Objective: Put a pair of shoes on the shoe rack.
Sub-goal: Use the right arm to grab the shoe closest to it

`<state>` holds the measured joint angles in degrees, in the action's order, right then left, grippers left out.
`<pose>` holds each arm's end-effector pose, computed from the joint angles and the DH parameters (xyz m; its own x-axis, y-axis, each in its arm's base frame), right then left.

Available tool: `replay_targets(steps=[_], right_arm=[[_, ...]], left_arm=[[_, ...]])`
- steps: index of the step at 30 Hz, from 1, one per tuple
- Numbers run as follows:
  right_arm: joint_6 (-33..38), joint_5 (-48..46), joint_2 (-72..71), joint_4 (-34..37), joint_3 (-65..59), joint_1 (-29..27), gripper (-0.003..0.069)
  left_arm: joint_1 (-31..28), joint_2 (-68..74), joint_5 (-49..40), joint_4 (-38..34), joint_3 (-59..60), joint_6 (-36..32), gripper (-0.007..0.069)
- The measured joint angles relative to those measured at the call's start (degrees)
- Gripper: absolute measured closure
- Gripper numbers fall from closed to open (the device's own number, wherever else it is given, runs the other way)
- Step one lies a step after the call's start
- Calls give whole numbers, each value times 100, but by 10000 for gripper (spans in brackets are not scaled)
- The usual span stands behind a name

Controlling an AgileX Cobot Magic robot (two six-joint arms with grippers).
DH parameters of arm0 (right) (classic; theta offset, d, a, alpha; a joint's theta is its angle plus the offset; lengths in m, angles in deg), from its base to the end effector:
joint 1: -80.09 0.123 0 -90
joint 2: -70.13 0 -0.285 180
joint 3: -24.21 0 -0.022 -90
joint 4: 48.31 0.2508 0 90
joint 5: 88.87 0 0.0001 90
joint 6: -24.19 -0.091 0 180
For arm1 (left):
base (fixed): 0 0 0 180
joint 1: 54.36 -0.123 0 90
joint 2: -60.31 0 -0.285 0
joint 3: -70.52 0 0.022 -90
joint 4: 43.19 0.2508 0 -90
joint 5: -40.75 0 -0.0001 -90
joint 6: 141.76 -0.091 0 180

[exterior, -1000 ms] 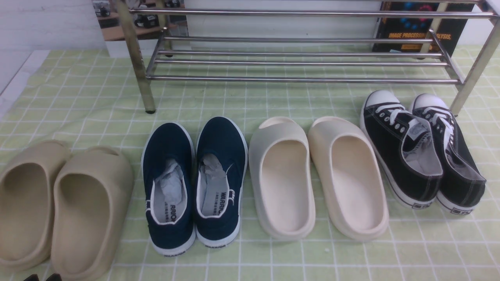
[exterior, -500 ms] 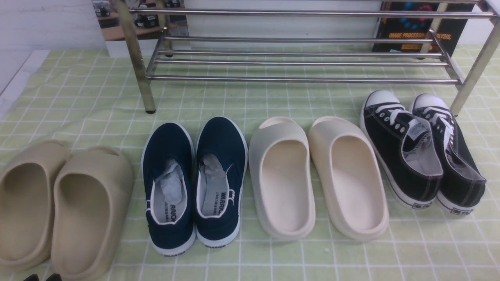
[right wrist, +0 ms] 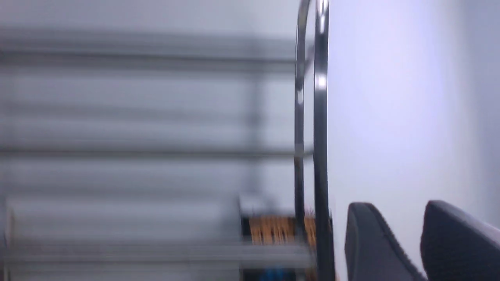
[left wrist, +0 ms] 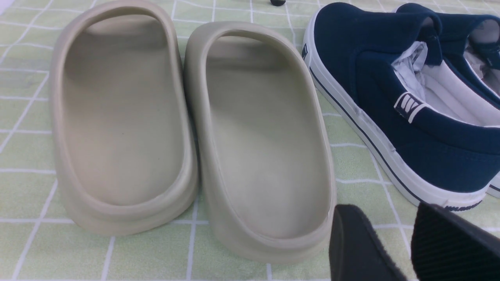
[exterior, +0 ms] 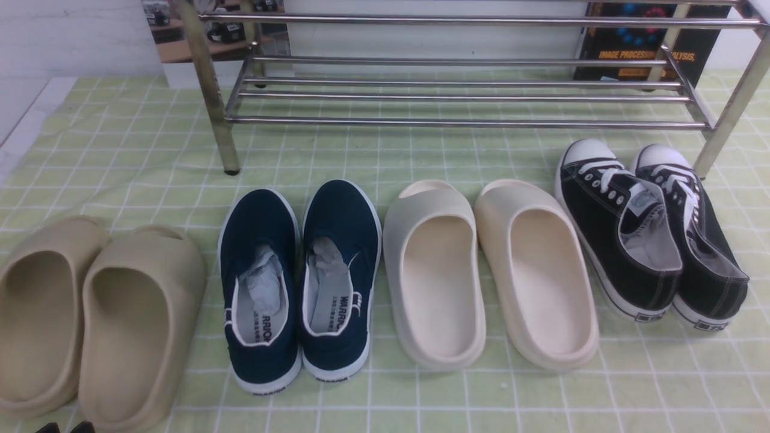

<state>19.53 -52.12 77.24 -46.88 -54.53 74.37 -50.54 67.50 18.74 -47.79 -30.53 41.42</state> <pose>0.0343 -0.0048 0.2579 0.6592 0.0356 -0.7511 0.0444 0.9953 0.0862 0.0521 -0.0062 0.1692 -0.3195 -0.1085 -0.9414 0.0542 0.9897 -0.1324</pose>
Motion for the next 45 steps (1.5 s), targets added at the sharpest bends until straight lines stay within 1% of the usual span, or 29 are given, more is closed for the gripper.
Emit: replay_targets(steps=[1,3,6,10,11,12,13,14,17,18,19,21,22,23,26,28,29,31,32,34,35,36,37,38,39,40,41,42,45], right_arm=[[-190,507,0,7,0,0,420],[-489,908,10,8,85,0,420],[-758,737,161,-55,582,0,426],[-744,-681,788,-381,2066,0,515],[-724,-862,836,-409,2148,0,530],[-665,-1631,1321,-694,2820,0,596],[-656,-1729,1380,-728,2820,0,606],[-604,-2583,1879,-983,3364,0,653],[-580,-3619,2813,-1261,3825,0,662],[-580,-3747,2880,-1262,3860,0,662],[-580,-4140,3349,-1264,3923,0,662],[-575,-4750,4089,-1131,3950,0,662],[-575,-4858,4218,-1087,3950,0,662],[-575,-5297,4721,-880,3950,42,660],[-540,-6083,5513,-489,4055,318,656],[-432,-6579,6031,-325,4294,632,642],[-416,-6692,6082,-317,4363,663,636],[-254,-7332,6711,-267,4887,1056,579],[-244,-7379,6755,-260,4887,1081,571],[-145,-7855,7322,-246,5436,1307,441],[-132,-7942,7522,-229,5570,1338,398],[-125,-8040,7713,-226,5749,1373,332],[-125,-8091,7891,-220,5850,1382,289],[-125,-8092,7926,-213,5896,1382,279],[-119,-8119,8225,-213,6039,1394,190],[-119,-8119,8225,-213,6054,1394,181],[-119,-8113,8487,-175,6145,1394,123],[-119,-8101,8649,-143,6198,1394,87],[-107,-8066,9084,-143,6344,1394,26]], left_arm=[[0,0,0,0,0,0,386],[0,0,0,0,0,0,386],[0,0,0,0,0,0,386],[0,0,0,0,0,0,386],[0,0,0,0,0,0,386],[0,0,0,0,0,0,386],[0,0,0,0,0,0,386],[0,0,0,0,0,0,386],[0,0,0,0,0,0,386],[0,0,0,0,0,0,386],[0,0,0,0,0,0,386],[0,0,0,0,0,0,386],[0,0,0,0,0,0,386],[0,0,0,0,0,0,386],[0,0,0,0,0,0,386],[0,0,0,0,0,0,386],[0,0,0,0,0,0,386],[0,0,0,0,0,0,386],[0,0,0,0,0,0,386],[0,0,0,0,0,0,386],[0,0,0,0,0,0,386],[0,0,0,0,0,0,386],[0,0,0,0,0,0,386],[0,0,0,0,0,0,386],[0,0,0,0,0,0,386],[0,0,0,0,0,0,386],[0,0,0,0,0,0,386],[0,0,0,0,0,0,386],[0,0,0,0,0,0,386]])
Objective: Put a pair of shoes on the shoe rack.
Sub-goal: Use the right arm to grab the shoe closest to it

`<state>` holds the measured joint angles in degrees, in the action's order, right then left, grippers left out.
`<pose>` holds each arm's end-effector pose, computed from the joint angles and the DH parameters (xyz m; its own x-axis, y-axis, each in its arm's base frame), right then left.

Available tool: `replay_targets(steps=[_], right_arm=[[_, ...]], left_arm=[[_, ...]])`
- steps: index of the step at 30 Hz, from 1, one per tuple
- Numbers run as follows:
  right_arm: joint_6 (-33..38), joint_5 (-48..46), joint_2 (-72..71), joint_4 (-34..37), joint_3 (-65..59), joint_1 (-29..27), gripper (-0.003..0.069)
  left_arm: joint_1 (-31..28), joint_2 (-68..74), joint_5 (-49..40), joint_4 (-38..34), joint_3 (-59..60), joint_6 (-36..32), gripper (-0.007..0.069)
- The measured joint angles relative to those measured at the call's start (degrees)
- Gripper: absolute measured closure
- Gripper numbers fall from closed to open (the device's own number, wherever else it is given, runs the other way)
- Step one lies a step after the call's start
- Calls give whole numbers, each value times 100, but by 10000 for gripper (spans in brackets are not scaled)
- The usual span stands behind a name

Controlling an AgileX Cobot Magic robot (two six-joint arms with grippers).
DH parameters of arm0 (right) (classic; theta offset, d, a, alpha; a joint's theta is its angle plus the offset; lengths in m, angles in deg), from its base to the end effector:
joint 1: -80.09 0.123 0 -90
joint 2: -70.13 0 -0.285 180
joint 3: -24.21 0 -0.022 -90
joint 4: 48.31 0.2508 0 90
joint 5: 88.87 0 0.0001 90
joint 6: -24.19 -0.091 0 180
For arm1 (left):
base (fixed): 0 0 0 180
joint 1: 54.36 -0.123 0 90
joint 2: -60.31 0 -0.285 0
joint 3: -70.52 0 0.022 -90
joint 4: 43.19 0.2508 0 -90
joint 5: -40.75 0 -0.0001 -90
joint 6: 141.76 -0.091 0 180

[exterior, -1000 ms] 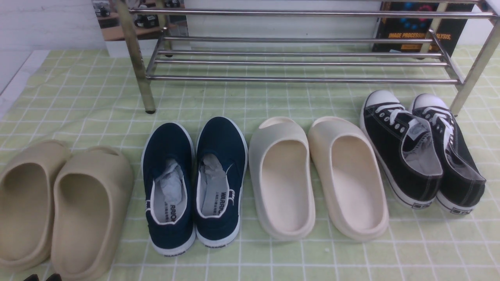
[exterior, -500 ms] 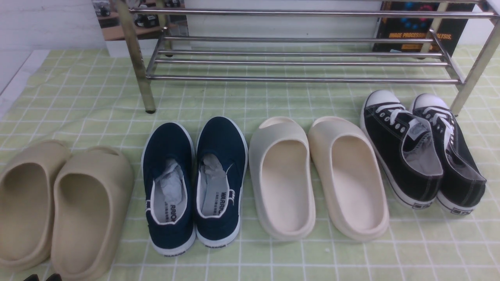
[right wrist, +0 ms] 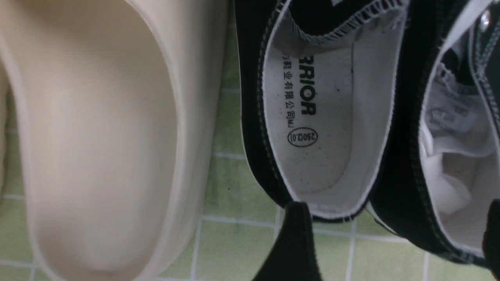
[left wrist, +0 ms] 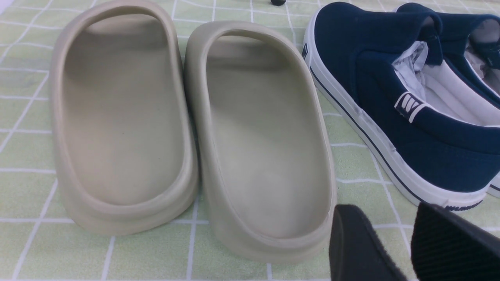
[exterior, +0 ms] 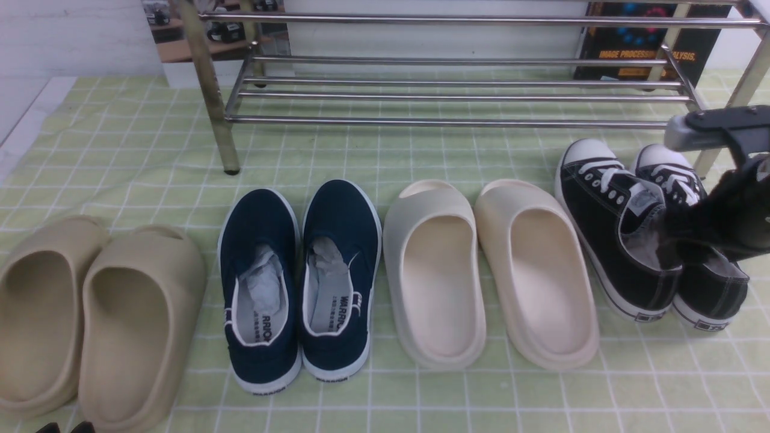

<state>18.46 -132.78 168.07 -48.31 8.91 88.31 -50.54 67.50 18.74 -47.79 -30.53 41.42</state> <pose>0.3105 0.0449 0.2426 -0.9218 -0.0323 -0.3864 -0.0512 0.9979 0.0388 0.0521 -0.0062 0.1692 -0.3195 -0.1085 -0.9414 0.0542 0.9897 -0.1324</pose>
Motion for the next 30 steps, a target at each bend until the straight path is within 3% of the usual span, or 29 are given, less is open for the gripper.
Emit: replay_targets(steps=[4,13,17,25,30], right_arm=[[0,197,448,-124,166,2,34],[0,274,628,-350,491,43,209],[0,552,628,0,626,43,220],[4,1286,1104,292,661,43,150],[4,1446,1459,292,686,43,256]], left_arm=[[0,0,0,0,0,0,386],[0,0,0,0,0,0,386],[0,0,0,0,0,0,386],[0,0,0,0,0,0,386],[0,0,0,0,0,0,386]])
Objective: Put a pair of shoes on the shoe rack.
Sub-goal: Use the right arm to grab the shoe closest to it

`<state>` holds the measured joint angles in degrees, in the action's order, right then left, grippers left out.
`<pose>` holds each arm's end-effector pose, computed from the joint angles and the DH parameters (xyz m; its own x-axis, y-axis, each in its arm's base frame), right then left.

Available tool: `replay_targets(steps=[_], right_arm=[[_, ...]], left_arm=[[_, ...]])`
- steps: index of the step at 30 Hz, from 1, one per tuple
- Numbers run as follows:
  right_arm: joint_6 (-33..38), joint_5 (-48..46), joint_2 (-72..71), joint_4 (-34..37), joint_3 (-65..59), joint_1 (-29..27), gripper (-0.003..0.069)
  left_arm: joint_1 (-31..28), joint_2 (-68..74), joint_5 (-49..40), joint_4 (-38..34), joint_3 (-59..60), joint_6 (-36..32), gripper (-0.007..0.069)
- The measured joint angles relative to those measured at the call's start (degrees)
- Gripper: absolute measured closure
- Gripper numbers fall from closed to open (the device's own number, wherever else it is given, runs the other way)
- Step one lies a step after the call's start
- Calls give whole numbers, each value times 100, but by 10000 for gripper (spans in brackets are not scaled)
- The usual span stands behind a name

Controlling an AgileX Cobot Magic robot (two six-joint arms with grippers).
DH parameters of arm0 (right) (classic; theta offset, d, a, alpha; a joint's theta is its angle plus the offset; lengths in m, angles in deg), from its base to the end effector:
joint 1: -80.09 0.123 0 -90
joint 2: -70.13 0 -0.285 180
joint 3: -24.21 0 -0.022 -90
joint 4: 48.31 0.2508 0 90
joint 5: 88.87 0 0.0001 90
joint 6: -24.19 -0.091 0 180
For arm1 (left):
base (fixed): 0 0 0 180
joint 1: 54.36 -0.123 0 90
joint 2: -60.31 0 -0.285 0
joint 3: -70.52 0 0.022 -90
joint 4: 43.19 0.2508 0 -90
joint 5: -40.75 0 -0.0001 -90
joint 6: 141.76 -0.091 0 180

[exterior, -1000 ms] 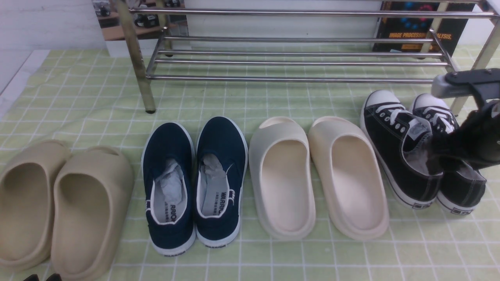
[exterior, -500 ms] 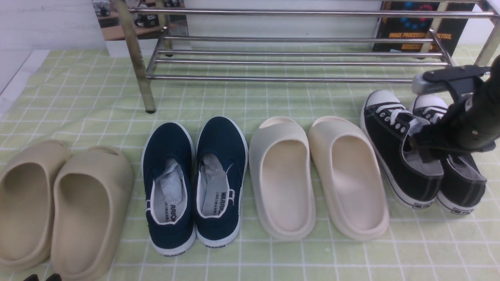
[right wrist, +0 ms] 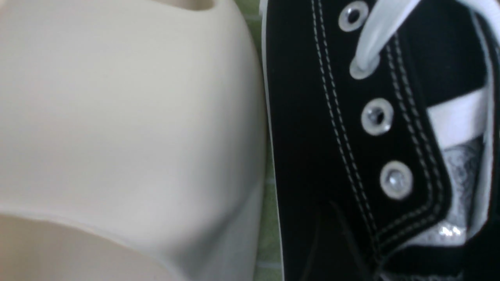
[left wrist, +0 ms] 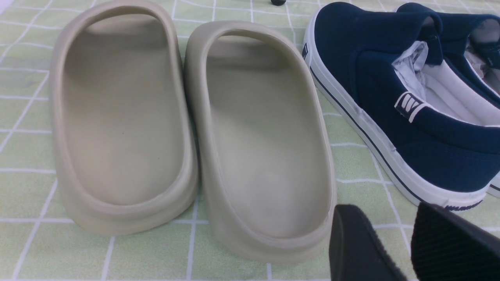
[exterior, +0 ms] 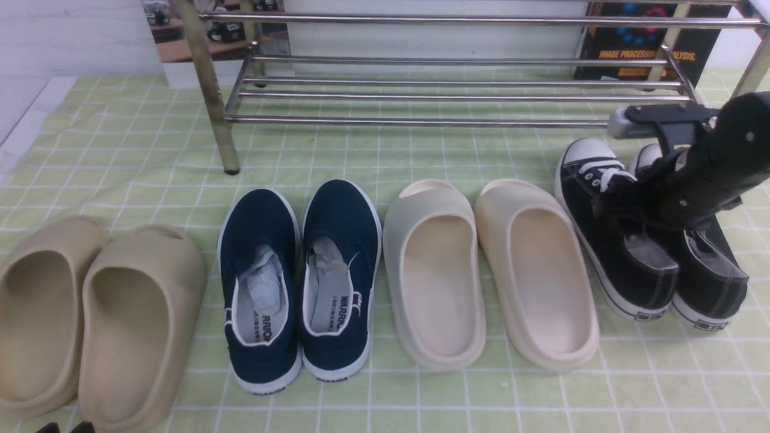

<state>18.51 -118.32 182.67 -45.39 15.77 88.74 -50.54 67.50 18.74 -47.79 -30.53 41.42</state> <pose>0.3758 0.0595 0.1968 -0.8740 0.0117 -0.4858 -0.0380 0.9950 0.0922 0.0521 -0.0062 0.1692 -0.3195 -0.1085 -0.9414 0.0542 0.9897 -0.1324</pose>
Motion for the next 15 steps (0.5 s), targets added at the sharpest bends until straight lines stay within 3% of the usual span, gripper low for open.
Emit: replay_targets(steps=[1,2,4,7,15], right_arm=[[0,6,6,0,-1,0,264],[0,22,37,0,6,-5,356],[0,32,43,6,6,-5,408],[0,68,38,89,6,-5,567],[0,-547,-484,141,-16,-5,573]], left_arm=[[0,0,0,0,0,0,386],[0,0,0,0,0,0,386],[0,0,0,0,0,0,386],[0,0,0,0,0,0,386],[0,0,0,0,0,0,386]])
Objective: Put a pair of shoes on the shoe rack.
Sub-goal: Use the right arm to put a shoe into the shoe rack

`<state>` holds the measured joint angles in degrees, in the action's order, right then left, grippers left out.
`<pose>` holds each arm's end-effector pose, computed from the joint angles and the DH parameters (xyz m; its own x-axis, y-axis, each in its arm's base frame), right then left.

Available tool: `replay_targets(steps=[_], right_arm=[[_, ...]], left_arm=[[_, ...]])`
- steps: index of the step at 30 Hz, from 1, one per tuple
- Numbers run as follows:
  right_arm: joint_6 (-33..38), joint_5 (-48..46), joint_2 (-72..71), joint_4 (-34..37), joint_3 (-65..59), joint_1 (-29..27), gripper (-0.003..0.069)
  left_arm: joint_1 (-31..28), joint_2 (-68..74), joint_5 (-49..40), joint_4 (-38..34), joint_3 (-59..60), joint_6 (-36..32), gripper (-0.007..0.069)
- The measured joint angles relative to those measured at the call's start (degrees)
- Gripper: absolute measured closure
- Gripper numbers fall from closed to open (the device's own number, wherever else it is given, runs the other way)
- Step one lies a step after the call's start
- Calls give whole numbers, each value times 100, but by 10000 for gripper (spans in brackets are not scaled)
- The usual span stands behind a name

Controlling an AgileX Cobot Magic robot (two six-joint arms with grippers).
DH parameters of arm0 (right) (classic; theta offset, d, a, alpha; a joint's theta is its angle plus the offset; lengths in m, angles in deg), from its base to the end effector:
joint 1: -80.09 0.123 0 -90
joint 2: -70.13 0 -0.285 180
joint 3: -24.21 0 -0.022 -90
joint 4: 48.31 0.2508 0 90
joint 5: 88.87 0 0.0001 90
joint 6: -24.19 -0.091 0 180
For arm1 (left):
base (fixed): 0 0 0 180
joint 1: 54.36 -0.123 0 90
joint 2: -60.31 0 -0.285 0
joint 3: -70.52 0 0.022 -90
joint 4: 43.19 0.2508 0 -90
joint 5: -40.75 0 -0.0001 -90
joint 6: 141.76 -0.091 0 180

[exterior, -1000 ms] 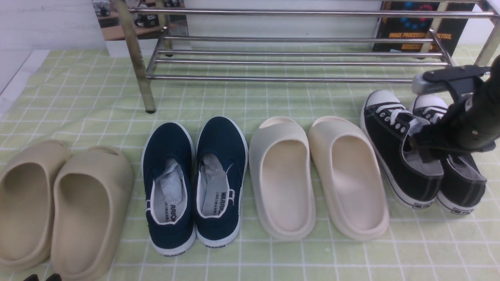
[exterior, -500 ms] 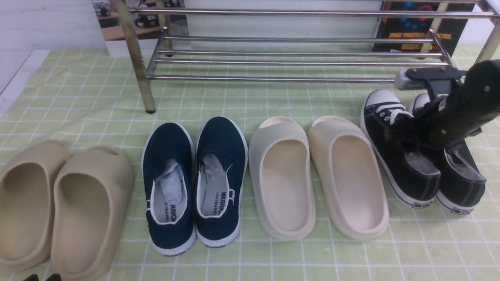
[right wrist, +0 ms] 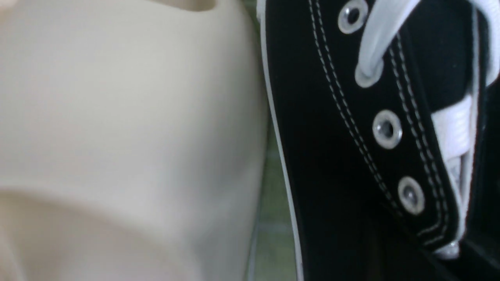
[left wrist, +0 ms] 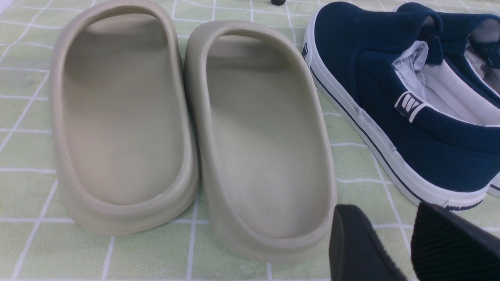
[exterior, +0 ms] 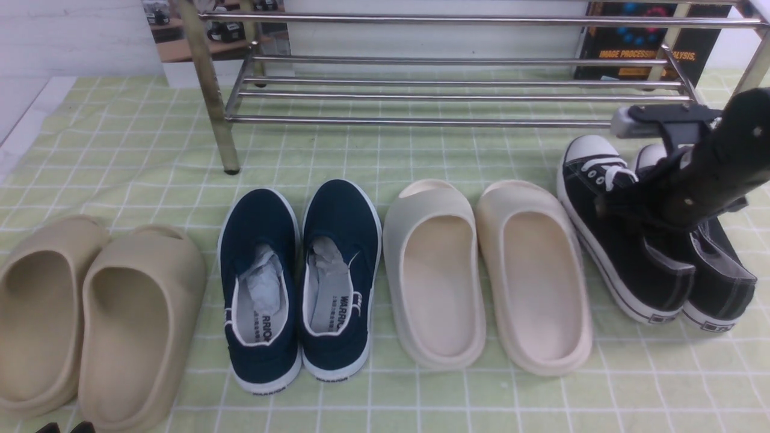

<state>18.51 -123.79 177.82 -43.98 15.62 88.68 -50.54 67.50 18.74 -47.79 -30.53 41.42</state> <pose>0.3604 0.0584 0.2235 -0.8819 0.0289 -0.4706 -0.0287 0.9930 0.1148 0.0521 -0.0062 0.1692 -0.3195 -0.1085 -0.9414 0.0542 0.9897 -0.1324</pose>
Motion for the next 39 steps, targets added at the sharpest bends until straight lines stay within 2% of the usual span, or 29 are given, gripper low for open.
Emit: replay_targets(steps=[7,13,19,23,31,35,39], right_arm=[[0,-884,-801,447,0,0,573],[102,-966,-801,741,337,0,573],[143,-1003,339,761,2110,0,573],[146,-1432,1437,738,3629,0,573],[146,-2056,3001,672,5913,0,573],[146,-1988,3410,473,6739,0,573],[146,-1870,3592,383,7004,0,573]], left_arm=[[0,0,0,0,0,0,386],[0,0,0,0,0,0,386],[0,0,0,0,0,0,386],[0,0,0,0,0,0,386],[0,0,0,0,0,0,386],[0,0,0,0,0,0,386],[0,0,0,0,0,0,386]])
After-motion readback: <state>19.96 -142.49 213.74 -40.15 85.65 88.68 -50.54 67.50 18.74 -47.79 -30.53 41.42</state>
